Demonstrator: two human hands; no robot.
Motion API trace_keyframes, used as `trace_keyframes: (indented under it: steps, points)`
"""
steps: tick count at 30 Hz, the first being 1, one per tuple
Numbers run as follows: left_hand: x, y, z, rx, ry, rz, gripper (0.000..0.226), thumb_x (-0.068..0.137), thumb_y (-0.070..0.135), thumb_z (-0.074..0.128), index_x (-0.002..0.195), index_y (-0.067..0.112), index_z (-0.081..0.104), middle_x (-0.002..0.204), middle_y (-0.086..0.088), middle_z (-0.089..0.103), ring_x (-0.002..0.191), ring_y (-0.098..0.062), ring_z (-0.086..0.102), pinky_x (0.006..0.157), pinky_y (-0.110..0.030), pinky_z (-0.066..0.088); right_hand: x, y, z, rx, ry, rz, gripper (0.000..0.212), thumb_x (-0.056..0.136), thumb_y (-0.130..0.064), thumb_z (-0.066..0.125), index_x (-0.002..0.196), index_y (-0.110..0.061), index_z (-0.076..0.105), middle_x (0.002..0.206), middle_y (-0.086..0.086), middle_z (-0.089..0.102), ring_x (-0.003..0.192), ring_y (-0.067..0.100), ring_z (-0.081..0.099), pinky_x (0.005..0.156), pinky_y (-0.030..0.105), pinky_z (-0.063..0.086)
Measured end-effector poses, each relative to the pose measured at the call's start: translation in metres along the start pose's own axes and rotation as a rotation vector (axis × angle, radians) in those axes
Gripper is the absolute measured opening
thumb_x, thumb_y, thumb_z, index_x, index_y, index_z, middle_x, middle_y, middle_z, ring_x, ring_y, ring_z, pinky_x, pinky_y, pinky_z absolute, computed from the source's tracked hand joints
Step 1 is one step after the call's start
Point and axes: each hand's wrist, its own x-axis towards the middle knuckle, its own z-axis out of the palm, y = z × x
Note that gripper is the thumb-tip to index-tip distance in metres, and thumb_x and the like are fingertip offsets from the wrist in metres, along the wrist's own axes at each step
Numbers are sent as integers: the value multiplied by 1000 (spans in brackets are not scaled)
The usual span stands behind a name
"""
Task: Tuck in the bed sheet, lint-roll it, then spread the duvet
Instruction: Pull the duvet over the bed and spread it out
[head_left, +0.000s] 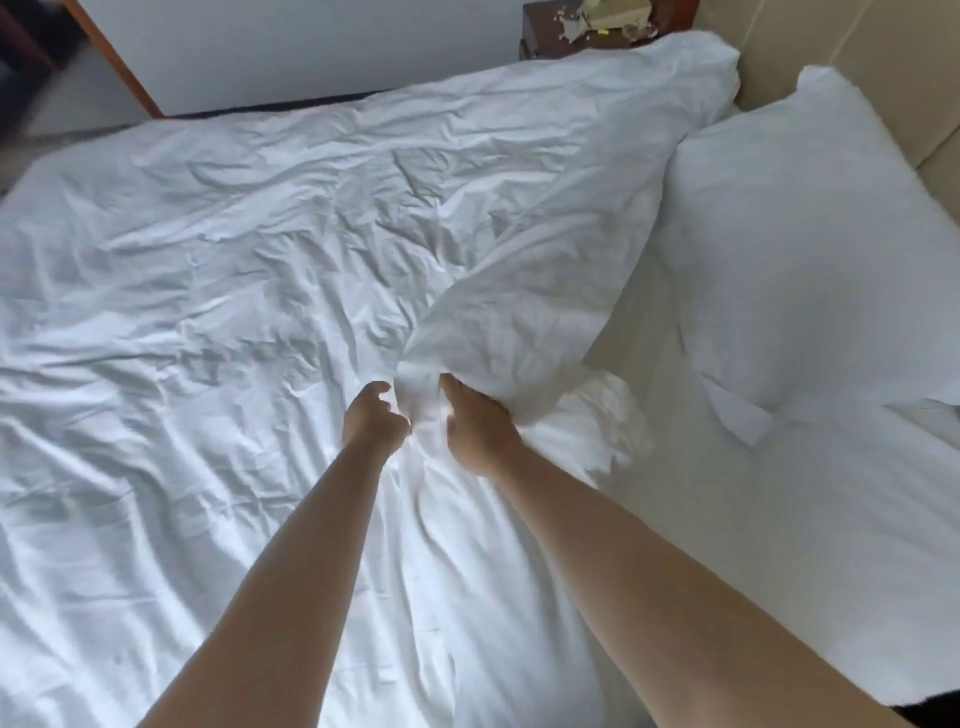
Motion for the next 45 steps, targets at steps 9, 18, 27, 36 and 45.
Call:
trace_keyframes:
  steps: [9,18,27,36,45]
  points:
    - [14,-32,3,591,-42,791,87,81,-2,47,153,31,11,160,1,12,145,-21,16,117,-39,14,12,17,58,186,-413,228,82,81,17,30,150,-27,26,155,-13,25,143,9,23,110,17,21]
    - [45,-14,25,982,-362,520,98,86,-3,45,148,41,-17,159,2,-21,145,-26,-20,110,-63,-11,5,41,41,-144,-36,121,54,86,-7,50,137,-24,49,136,-2,54,125,18,47,99,27,37]
    - [33,-1,56,896,96,1184,98,65,4,65,150,20,18,158,-12,18,144,-35,21,110,-63,23,2,89,16,-371,86,387,60,96,-42,45,149,-22,25,159,8,15,142,26,23,112,41,24]
    - [36,29,104,1357,-272,979,71,96,12,44,153,27,4,160,-5,-14,146,-27,-18,109,-61,-13,-13,143,11,-76,-19,837,88,89,-58,50,151,-36,-8,160,7,-12,144,34,13,114,48,20]
    - [26,19,136,1446,-276,904,79,96,29,49,152,31,-7,158,-10,-20,144,-32,-23,107,-66,-15,-23,156,37,22,-59,815,94,92,-34,59,150,-35,-16,136,18,48,119,33,52,98,39,41]
